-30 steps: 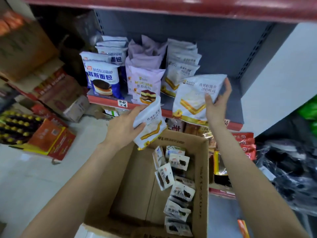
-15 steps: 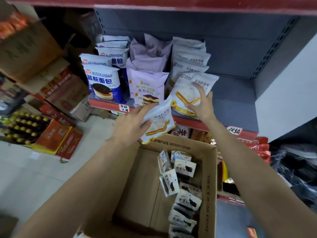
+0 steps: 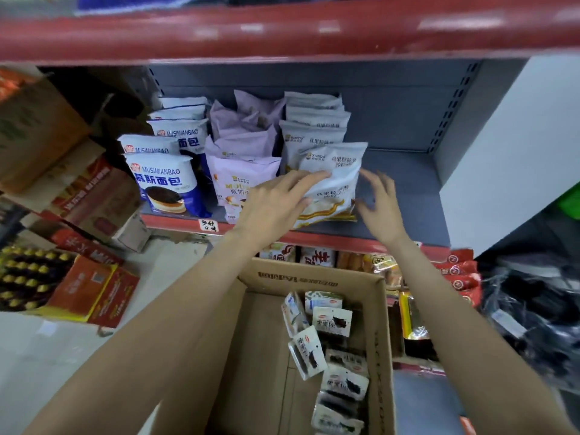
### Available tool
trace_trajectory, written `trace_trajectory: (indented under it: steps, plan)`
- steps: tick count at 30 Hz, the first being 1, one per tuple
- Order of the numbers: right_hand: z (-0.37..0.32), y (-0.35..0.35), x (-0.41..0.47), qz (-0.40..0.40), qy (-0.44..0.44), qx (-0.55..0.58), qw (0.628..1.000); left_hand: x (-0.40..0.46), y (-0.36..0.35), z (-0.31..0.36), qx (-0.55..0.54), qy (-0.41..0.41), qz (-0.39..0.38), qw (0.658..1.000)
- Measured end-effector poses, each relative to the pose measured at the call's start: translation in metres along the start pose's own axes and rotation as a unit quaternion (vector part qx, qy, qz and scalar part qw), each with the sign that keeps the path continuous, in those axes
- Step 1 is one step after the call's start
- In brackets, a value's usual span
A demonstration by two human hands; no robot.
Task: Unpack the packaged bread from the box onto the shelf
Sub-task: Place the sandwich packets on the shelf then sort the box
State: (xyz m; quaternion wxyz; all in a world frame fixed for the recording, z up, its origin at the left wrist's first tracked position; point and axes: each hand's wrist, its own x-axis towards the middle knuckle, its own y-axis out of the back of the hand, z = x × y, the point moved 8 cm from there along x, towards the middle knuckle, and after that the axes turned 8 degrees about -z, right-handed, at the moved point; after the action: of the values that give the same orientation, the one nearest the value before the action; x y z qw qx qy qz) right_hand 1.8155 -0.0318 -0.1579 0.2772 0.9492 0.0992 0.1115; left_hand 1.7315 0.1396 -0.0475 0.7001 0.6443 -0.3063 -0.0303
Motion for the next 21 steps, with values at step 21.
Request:
trace_trajectory:
  steps: [21]
  plan:
    - [-0.023, -0.054, -0.003, -0.055, -0.107, -0.086, 0.989, 0.059, -0.081, -0.026, 0.078, 0.127, -0.192, 0.970]
